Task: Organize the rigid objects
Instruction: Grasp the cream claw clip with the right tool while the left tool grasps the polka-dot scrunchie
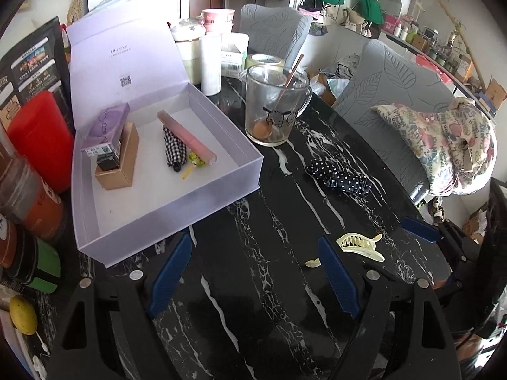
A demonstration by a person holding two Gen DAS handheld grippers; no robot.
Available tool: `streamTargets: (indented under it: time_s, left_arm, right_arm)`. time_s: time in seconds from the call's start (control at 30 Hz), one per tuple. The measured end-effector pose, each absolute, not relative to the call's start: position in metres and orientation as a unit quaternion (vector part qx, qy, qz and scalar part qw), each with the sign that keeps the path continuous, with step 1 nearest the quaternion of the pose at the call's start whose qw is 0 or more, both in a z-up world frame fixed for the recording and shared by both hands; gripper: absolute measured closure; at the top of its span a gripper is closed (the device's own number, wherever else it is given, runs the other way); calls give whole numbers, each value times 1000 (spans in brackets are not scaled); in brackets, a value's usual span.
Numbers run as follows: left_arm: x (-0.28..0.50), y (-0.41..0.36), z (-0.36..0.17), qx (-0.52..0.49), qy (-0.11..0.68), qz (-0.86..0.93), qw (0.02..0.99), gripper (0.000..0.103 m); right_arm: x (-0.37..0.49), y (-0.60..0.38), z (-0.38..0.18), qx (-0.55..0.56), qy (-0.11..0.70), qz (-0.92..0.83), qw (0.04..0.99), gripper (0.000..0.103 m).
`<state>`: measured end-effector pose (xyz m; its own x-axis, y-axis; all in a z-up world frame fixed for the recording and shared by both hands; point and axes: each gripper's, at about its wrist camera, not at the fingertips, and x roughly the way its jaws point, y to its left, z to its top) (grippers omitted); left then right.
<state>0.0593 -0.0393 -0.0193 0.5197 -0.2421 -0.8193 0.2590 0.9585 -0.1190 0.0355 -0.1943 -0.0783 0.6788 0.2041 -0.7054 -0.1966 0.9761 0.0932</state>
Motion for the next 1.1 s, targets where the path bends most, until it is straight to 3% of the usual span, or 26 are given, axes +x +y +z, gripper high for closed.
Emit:
streamTargets:
  time_s: [0.3, 0.5, 0.57, 0.67, 1.1]
  left_arm:
    - [71, -51, -35, 7, 483, -149, 863, 21]
    - [80, -59, -42, 9, 495, -145, 857, 21]
    - [84, -61, -42, 6, 497, -144, 856, 21]
    - [87, -67, -42, 9, 495, -140, 858, 21]
    - [108, -137, -60, 23, 498, -185, 847, 21]
  right_arm:
    - [57, -194, -106, -33, 405, 152, 901, 8]
    - [71, -193, -117, -51, 423, 178, 887, 41]
    - [72, -193, -118, -54, 423, 187, 885, 58]
    - [69, -196, -117, -60, 422, 184, 886, 68]
    - [46, -272, -114, -4, 420, 67, 905, 71]
